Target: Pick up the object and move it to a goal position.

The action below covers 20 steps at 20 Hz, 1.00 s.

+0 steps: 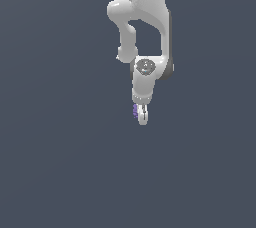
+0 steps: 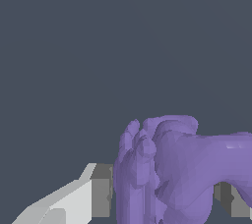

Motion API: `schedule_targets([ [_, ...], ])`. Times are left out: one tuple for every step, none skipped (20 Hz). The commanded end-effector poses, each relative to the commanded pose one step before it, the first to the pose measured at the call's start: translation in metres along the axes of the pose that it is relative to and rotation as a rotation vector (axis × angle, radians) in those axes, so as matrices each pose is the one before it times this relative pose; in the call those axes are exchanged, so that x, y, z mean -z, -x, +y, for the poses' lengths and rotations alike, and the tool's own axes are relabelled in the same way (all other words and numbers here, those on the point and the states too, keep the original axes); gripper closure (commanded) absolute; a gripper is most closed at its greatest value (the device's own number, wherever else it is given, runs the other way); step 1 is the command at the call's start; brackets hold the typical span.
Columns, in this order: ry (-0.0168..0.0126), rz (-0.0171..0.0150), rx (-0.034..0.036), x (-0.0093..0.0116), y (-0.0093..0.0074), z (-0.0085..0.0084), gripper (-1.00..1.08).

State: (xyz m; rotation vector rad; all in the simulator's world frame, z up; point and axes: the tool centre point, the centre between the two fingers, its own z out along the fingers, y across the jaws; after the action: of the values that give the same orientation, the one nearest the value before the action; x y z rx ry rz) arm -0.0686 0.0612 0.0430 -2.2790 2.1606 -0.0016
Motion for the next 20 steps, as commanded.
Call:
schedule_targets([
  [-0.00027,-0.00028,-0.00048,0.00009,-0.00031,-0.00006,1.08],
  [0.0,0.0,0.0,0.0002,0.00014,-0.00015,1.08],
  [0.0,0.0,0.0,0.0006,0.00043,-0.00046,1.08],
  [0.0,0.0,0.0,0.00101,0.00072,-0.00076,1.08],
  [0.0,0.0,0.0,0.00141,0.00101,-0.00107,1.08],
  [0.0,0.0,0.0,0.00182,0.0013,-0.00138,1.08],
  [0.0,0.0,0.0,0.00222,0.00159,-0.00168,1.08],
  [0.00017,0.00066,-0.00009,0.0025,0.00186,-0.002,1.08],
  [0.0,0.0,0.0,0.00302,0.00217,-0.0023,1.08],
  [0.0,0.0,0.0,0.00342,0.00245,-0.00261,1.08],
  [0.0,0.0,0.0,0.00382,0.00274,-0.00292,1.08],
  [0.00011,0.00067,-0.00011,0.00412,0.003,-0.00323,1.08],
  [0.0,0.0,0.0,0.00458,0.00328,-0.00351,1.08],
  [0.0,0.0,0.0,0.00491,0.00352,-0.00378,1.08],
  [0.0001,0.00067,-0.0001,0.00512,0.00373,-0.00404,1.08],
  [0.0,0.0,0.0,0.00549,0.00394,-0.00425,1.08],
  [0.0,0.0,0.0,0.00574,0.00412,-0.00445,1.08],
  [0.00012,0.00067,-0.00009,0.00584,0.00429,-0.00466,1.08],
  [0.0,0.0,0.0,0.00615,0.00443,-0.00482,1.08],
  [0.0,0.0,0.0,0.00632,0.00456,-0.00497,1.08],
])
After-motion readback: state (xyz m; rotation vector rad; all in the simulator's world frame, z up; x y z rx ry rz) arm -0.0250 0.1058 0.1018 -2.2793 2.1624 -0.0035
